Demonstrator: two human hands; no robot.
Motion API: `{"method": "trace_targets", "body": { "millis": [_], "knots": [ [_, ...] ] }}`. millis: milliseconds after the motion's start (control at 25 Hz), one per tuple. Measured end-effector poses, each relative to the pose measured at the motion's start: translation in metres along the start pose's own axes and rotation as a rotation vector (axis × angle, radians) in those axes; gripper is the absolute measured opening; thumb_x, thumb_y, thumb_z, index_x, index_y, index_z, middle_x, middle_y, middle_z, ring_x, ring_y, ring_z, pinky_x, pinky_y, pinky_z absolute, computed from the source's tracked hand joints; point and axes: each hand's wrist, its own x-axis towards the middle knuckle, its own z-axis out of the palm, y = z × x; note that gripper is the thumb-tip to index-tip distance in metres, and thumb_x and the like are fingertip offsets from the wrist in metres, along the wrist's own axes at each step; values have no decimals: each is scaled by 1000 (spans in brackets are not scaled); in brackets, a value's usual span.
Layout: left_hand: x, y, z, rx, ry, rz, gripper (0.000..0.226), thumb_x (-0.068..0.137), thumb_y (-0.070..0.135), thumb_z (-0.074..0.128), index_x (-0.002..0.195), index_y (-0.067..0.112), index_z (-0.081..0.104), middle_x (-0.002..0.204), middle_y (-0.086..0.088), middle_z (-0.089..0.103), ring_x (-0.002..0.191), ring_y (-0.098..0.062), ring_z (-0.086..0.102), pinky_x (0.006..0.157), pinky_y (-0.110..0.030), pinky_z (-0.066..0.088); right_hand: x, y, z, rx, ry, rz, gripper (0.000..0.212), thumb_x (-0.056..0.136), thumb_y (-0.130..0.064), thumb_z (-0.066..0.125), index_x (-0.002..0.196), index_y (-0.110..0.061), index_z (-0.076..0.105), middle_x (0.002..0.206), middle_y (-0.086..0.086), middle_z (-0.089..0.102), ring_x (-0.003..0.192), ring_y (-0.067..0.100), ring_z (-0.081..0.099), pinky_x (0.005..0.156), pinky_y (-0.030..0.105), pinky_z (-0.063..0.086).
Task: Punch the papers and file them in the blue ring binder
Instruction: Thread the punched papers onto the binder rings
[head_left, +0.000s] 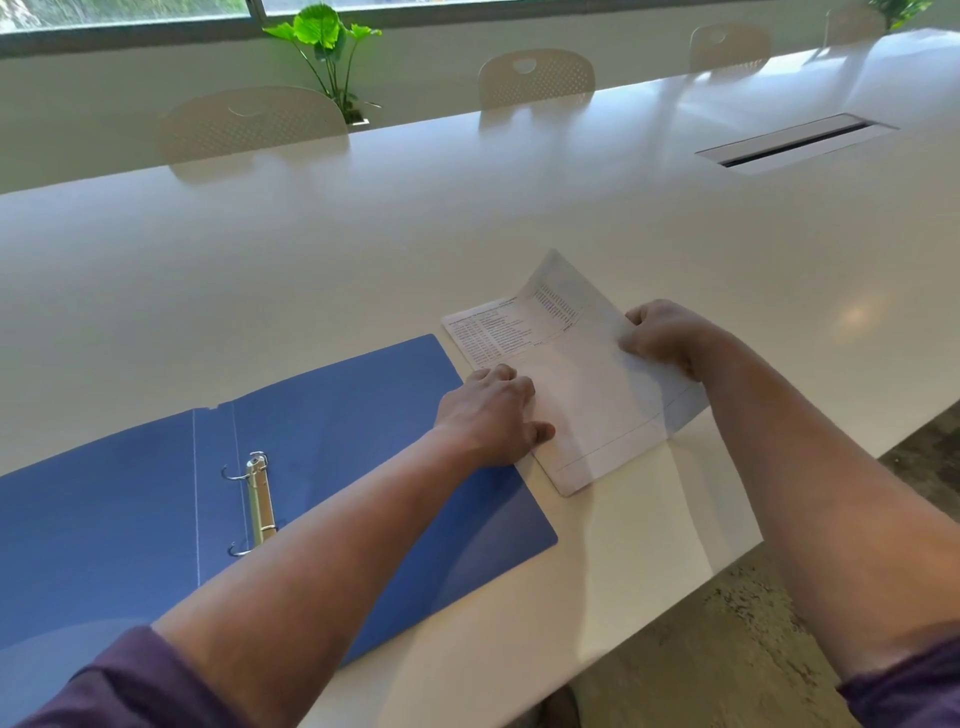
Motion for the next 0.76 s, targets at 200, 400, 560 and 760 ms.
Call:
{"method": "trace_targets", "body": {
  "millis": [200,400,560,760],
  "knots": [
    [-2,-6,3,-52,30,8,63,90,65,60,140,28,52,154,6,40,140,-21,39,98,-43,45,-9,7,-2,105,102,-135,19,92,-7,54,92,-7,73,81,9,66,72,23,60,65,30,46],
    [-12,-27,2,-637,479,12,63,90,41,73,143,15,50,159,-6,34,145,-25,36,119,-40,33,-22,-6,-24,277,89,-164,13,94,-10,61,96,-12,74,100,14,76,82,27,68,81,40,57],
    [-29,-38,-22,-1338,572,-244,99,88,38,75,161,21,10,160,-3,32,140,-20,45,112,-41,41,-44,-37,-16,483,-6,-210,16,98,-7,59,93,-14,72,106,17,75,94,31,71,95,46,57],
    [-74,-78,-43,-1971,535,-225,34,104,19,56,137,9,55,123,-10,73,110,-29,72,93,-48,57,-72,-82,35,647,-181,-308,16,100,-3,57,112,-3,67,105,13,73,91,25,72,85,37,62]
  ]
}}
